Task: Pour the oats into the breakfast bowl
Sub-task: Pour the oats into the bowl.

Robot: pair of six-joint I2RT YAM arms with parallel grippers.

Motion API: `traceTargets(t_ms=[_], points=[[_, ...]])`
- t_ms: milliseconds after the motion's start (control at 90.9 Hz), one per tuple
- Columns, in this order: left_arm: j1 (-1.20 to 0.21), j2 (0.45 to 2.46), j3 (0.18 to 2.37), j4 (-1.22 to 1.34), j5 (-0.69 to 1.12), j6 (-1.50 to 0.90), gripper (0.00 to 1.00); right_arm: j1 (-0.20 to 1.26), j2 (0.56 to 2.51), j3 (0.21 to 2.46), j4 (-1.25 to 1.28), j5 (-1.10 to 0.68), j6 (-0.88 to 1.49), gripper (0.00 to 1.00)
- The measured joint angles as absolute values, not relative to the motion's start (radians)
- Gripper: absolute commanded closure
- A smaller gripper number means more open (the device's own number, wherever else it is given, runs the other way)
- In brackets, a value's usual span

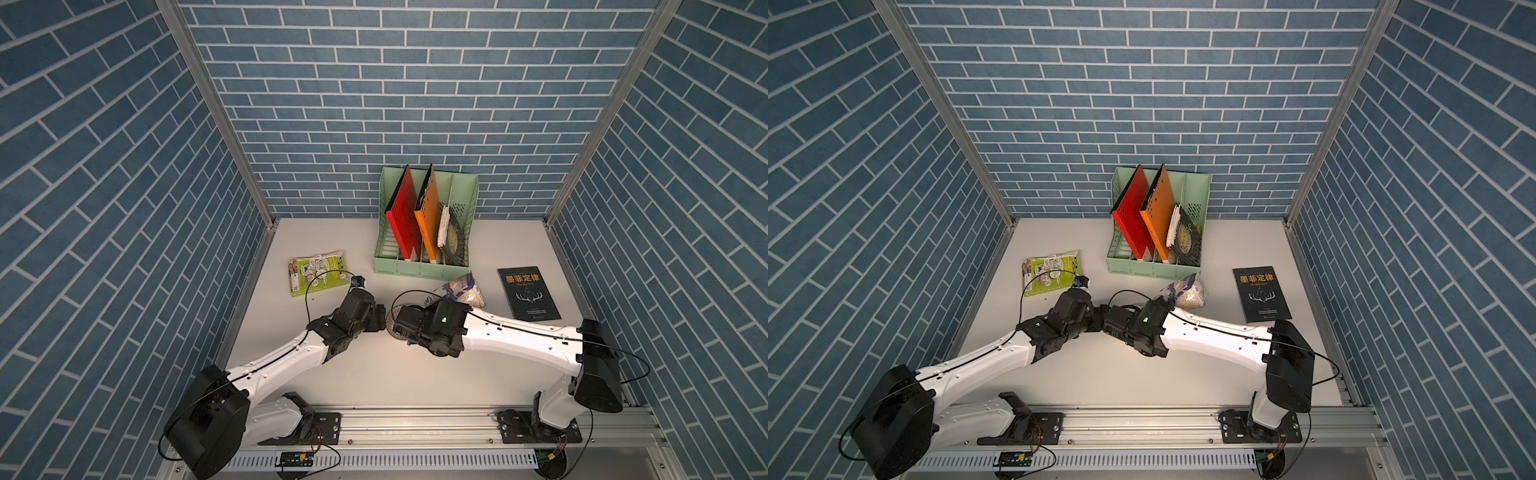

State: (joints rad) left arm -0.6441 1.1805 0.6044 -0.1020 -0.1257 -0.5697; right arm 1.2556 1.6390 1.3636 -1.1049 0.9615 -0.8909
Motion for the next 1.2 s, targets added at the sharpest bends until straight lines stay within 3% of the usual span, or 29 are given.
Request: traceTargets(t_ms=[176,1199], points=[[-0.609,1.113,0.580,-0.083,-0.161,-0.583,0.01,1.267,1.652,1.357,-1.073,0.994,-0.907,1.00],[-0.554,1.055,0.498,-0.064,-0.152,-0.621,0.00,1.329,1.653,1.227,-0.910,1.110,-1.026,1.00]])
